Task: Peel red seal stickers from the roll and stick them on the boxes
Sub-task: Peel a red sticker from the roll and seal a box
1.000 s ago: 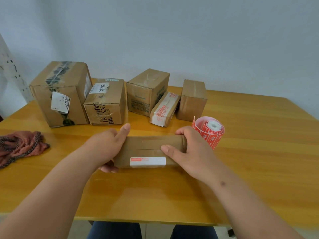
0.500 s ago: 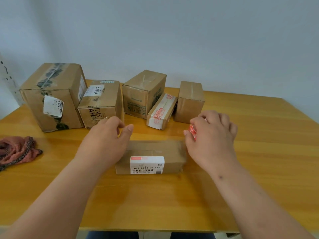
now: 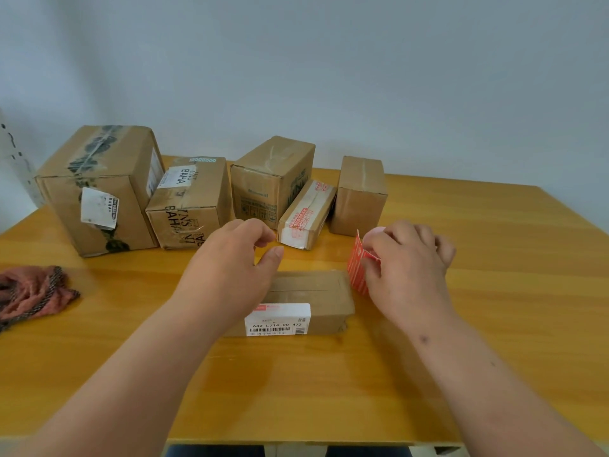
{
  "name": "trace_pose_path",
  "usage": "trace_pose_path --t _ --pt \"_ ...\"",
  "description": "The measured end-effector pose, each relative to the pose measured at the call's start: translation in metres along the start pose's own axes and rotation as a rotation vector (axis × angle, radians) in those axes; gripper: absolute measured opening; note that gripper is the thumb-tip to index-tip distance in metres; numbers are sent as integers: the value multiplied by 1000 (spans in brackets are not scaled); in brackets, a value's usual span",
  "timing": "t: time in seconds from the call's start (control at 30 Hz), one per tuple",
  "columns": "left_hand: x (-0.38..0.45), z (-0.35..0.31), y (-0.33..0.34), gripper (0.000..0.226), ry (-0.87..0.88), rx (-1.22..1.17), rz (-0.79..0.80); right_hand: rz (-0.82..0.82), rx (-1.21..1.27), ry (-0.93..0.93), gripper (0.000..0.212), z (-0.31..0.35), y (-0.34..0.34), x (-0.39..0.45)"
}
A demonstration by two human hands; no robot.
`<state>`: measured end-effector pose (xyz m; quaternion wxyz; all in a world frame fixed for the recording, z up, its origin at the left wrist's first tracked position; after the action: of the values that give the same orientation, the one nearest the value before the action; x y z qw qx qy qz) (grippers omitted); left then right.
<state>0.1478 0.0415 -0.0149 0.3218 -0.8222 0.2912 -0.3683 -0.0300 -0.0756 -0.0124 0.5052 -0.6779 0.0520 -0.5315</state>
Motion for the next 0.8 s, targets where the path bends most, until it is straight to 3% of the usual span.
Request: trace_pose_path --t 0.27,0.47,0.53,0.67,0.8 --pt "12 -39 25 29 95 -45 110 16 258 24 23 -9 -2 -1" --pt "18 -76 68 54 190 -3 328 121 509 140 36 -24 -4 0" --pt "16 -85 79 47 194 -9 388 159 529 137 42 -27 -6 -1" --pt "15 -92 84 11 156 -84 411 204 492 148 37 -38 -8 -4" --pt "8 -99 84 9 124 -234 443 195 437 104 21 -37 -10 -4"
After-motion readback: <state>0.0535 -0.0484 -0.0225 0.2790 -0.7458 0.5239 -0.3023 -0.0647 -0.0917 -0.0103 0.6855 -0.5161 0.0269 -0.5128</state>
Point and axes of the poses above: each hand's wrist, its own x-axis towards the middle knuckle, its own y-axis out of the palm, z = x × y, the point moved 10 cm from there along x, towards the middle knuckle, and after that the axes turned 8 degrees about -z, right-handed, at the moved point
